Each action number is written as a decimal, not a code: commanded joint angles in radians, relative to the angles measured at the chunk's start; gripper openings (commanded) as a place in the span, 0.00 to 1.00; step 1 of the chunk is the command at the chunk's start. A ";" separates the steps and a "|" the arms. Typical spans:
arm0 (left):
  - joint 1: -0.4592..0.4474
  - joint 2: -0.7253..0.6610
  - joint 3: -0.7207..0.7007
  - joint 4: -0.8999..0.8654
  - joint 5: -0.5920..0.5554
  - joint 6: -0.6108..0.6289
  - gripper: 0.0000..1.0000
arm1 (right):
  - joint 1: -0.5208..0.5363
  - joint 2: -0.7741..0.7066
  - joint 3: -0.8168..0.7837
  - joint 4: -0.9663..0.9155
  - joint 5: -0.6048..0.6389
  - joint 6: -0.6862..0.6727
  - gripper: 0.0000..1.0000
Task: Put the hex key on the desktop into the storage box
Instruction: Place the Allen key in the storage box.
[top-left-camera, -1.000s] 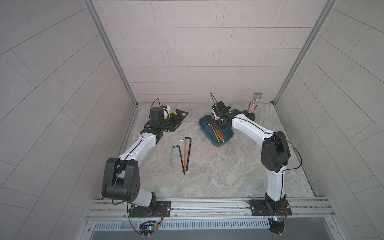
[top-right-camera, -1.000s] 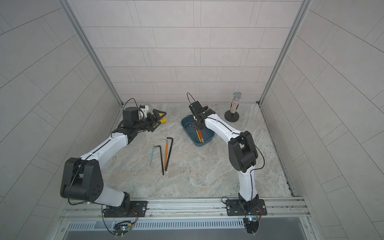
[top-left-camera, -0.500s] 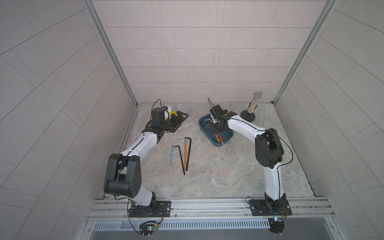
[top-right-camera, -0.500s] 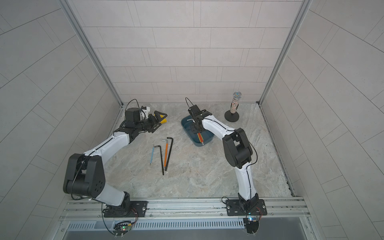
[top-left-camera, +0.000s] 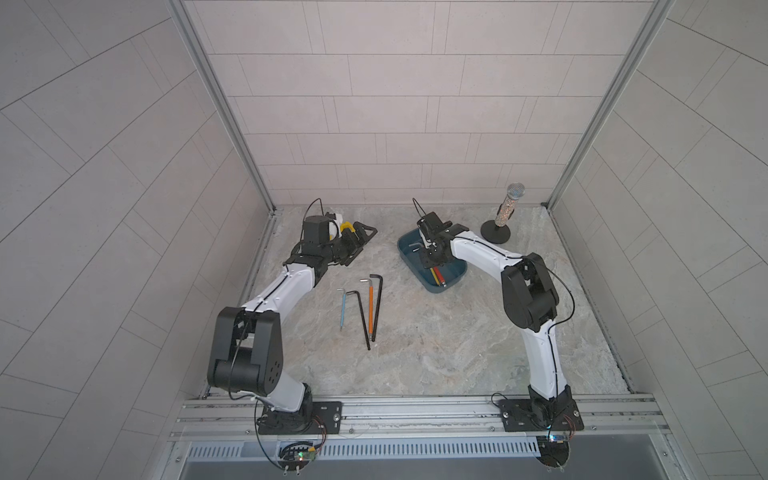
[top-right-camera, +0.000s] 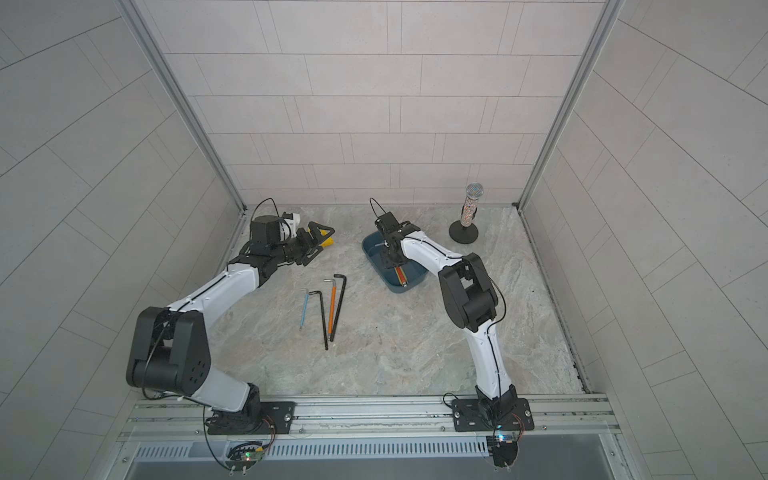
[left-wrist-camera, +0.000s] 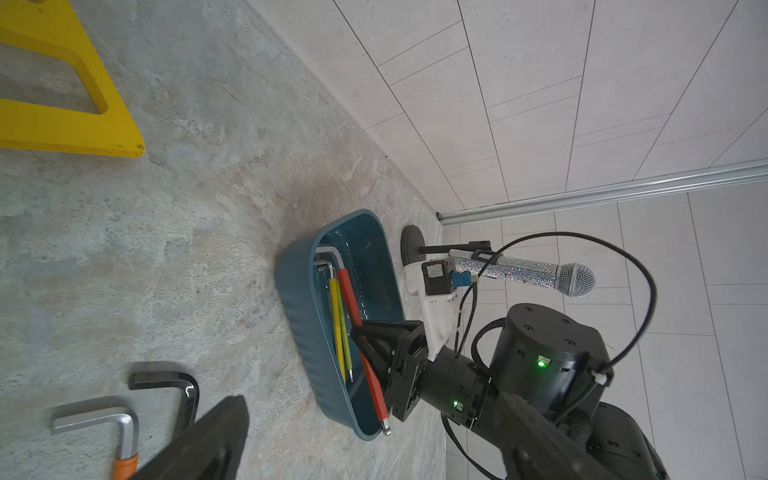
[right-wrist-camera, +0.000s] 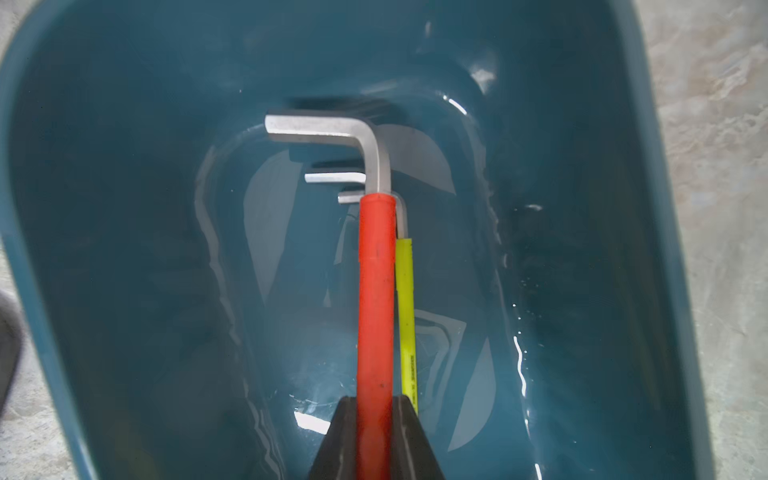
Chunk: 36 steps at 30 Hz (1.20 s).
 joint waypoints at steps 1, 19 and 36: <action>-0.006 -0.009 -0.015 0.002 0.010 0.021 1.00 | -0.013 -0.006 0.048 0.008 0.017 -0.004 0.00; -0.005 -0.015 -0.021 0.000 0.009 0.020 1.00 | -0.037 0.086 0.076 0.062 0.067 -0.043 0.00; -0.005 -0.015 -0.024 0.003 0.016 0.014 1.00 | -0.037 -0.042 -0.055 0.150 0.060 -0.018 0.61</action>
